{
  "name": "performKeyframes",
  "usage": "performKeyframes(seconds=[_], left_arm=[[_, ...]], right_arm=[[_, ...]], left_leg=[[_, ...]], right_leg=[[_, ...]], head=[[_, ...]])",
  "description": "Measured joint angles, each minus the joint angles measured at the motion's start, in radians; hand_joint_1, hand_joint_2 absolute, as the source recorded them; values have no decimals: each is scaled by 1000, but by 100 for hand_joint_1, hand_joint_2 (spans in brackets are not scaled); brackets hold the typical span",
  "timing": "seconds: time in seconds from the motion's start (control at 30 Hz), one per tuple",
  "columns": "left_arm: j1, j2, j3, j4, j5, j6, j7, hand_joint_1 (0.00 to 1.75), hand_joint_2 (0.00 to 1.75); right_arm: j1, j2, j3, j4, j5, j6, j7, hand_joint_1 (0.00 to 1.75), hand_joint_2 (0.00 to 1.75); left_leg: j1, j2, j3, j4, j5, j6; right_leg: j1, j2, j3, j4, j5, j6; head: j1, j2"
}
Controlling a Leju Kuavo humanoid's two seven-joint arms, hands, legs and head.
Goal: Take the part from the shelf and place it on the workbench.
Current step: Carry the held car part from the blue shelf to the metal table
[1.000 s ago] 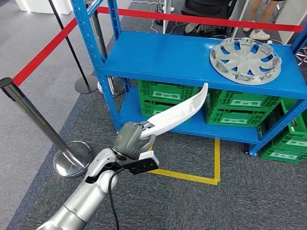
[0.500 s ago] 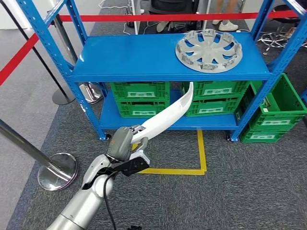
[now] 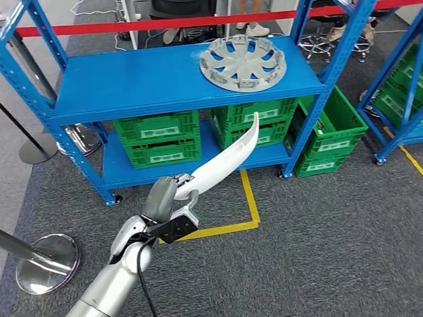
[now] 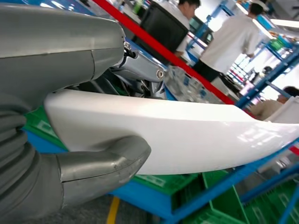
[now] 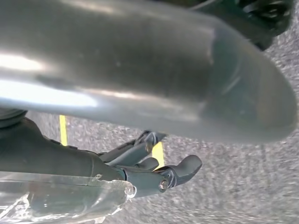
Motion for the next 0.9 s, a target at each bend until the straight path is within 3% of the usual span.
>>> performKeyframes(seconds=[0.03, 0.13, 0.2, 0.27, 0.33, 0.4, 0.43, 0.47, 0.5, 0.57, 0.63, 0.7, 0.77, 0.83, 0.9], left_arm=[[0, 0, 1, 0, -1, 0, -1, 175, 175], [0, 2, 4, -1, -2, 1, -4, 175, 175], [-1, 3, 6, -2, -2, 2, -6, 175, 175], [-1, 4, 6, -3, -3, 3, -7, 175, 175], [-2, 5, 7, -4, -6, 6, -10, 175, 175], [2, 9, 7, -5, -11, 13, -13, 175, 175], [5, 12, 8, -5, -14, 18, -14, 175, 175], [8, 15, 8, -5, -20, 23, -14, 175, 175], [10, 17, 8, -5, -25, 28, -14, 175, 175], [11, 20, 8, -5, -33, 35, -14, 175, 175], [11, 22, 8, -5, -36, 36, -14, 175, 175], [12, 24, 8, -5, -37, 37, -14, 175, 175], [12, 24, 8, -5, -45, 43, -11, 175, 175], [11, 23, 8, -6, -64, 57, -3, 175, 175], [15, 25, 9, -7, -84, 71, 4, 175, 175]], right_arm=[[1, 0, -1, 0, 0, -1, 0, 0, 0], [-4, -1, -4, 0, 1, -3, 0, 0, 0], [-8, -1, -6, 0, 2, -3, 0, 0, 0], [-8, -1, -7, 0, 2, -3, 0, 0, 0], [-8, -1, -8, 0, 3, -4, 1, 0, 0], [-10, -1, -9, 0, 5, -5, 2, 0, 0], [-10, -1, -9, 0, 5, -5, 2, 0, 0], [-9, -1, -10, 0, 6, -5, 2, 0, 0], [-8, -1, -10, 0, 7, -6, 2, 0, 0], [-6, -1, -12, 0, 8, -6, 3, 0, 0], [-8, -1, -12, 0, 9, -6, 3, 0, 0], [-9, -1, -13, 0, 10, -7, 3, 0, 0], [-3, -1, -13, 0, 10, -7, 3, 0, 0], [1, -1, -13, 0, 10, -8, 2, 0, 0], [-2, -1, -14, 0, 11, -9, 2, 0, 0]], left_leg=[[0, 13, 1, 0, -1, -1], [-7, 44, 3, 7, -6, -11], [-12, 61, 4, 10, -7, -21], [-9, 71, 5, 10, -10, -32], [-5, 34, -11, 51, -46, -43], [-3, -18, -62, 170, -115, -49], [-3, -29, -93, 237, -143, -50], [-3, -33, -115, 282, -156, -50], [-2, -35, -120, 292, -147, -49], [1, -50, -74, 200, -82, -46], [10, -102, -11, 72, -32, -45], [12, -133, 11, 22, -26, -40], [11, -112, 9, 18, -22, -26], [11, -86, 10, 13, -16, -11], [8, -55, 9, 12, -16, -2]], right_leg=[[0, -6, 28, -45, 25, 0], [5, -65, 143, -240, 96, -10], [9, -74, 158, -273, 102, -24], [9, -48, 151, -273, 108, -38], [4, -23, 146, -276, 116, -51], [0, 4, 141, -277, 122, -58], [0, 18, 138, -277, 124, -59], [0, 34, 136, -277, 125, -59], [0, 50, 135, -277, 127, -58], [-2, 82, 135, -277, 131, -52], [-3, 111, 129, -273, 135, -42], [-6, 134, 119, -275, 142, -28], [-10, 151, 109, -283, 151, -13], [-6, 107, 88, -253, 132, -4], [0, 34, 36, -137, 68, 0]], head=[[0, 0], [-1, 0], [-5, 0], [-7, 0], [-9, 0], [-13, 0], [-14, 0], [-15, 0], [-15, 0], [-14, 0], [-15, 0], [-16, 0], [-16, 0], [-10, 0], [-3, 0]])
